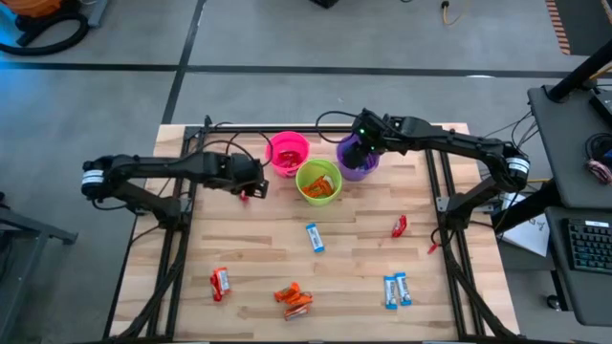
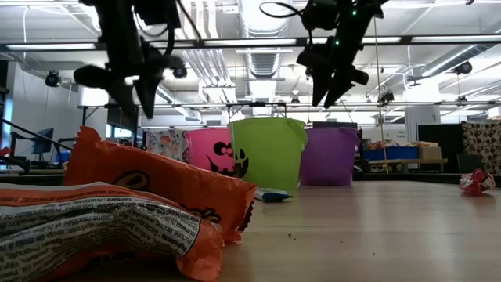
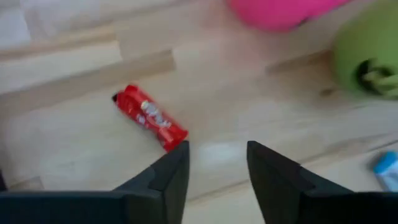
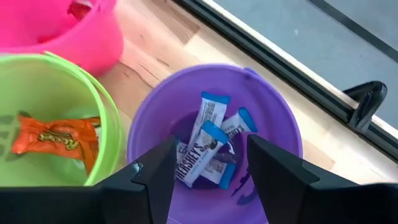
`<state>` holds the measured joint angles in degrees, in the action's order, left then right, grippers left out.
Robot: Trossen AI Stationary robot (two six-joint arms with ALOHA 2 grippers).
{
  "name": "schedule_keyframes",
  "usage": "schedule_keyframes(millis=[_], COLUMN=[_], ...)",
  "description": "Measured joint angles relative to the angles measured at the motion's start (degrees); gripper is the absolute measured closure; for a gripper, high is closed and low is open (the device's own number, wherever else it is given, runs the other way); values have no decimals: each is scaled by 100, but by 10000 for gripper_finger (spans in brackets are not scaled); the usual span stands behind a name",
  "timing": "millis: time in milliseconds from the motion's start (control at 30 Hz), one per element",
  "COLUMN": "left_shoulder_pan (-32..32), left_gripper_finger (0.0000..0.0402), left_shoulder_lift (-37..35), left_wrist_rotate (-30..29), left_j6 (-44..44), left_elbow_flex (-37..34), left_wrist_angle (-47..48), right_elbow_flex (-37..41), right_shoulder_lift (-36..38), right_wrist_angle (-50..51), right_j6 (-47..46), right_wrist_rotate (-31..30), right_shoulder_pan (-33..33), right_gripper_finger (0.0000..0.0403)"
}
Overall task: Sort candy
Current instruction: Put the red candy into the pink bin
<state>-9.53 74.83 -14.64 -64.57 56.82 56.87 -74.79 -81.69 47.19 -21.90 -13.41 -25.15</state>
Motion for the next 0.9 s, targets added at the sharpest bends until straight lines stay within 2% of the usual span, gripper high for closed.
schedule_keyframes(millis=[233,367,533,700,900], left_shoulder_pan=[-340,-491,-550,-550,-550], left_gripper_finger=[207,204,212,239,313], left_shoulder_lift=[209,376,685,1043,1404], left_wrist_rotate=[67,28,27,41,72], left_j6=[-421,-438,-573,-602,-572], left_elbow_flex=[-1039,-1448,-1621,-1514,-1283], left_wrist_angle=[-684,-1149,-1529,-1561,-1527], right_elbow_flex=[-63,-63,-63,-61,-61], right_shoulder_lift=[20,22,22,22,27], right_wrist_angle=[10,10,10,10,10], right_j6=[232,325,474,577,809], right_wrist_rotate=[11,11,11,8,2], right_shoulder_pan=[0,0,0,-2,-2], right_gripper_finger=[211,211,211,211,211])
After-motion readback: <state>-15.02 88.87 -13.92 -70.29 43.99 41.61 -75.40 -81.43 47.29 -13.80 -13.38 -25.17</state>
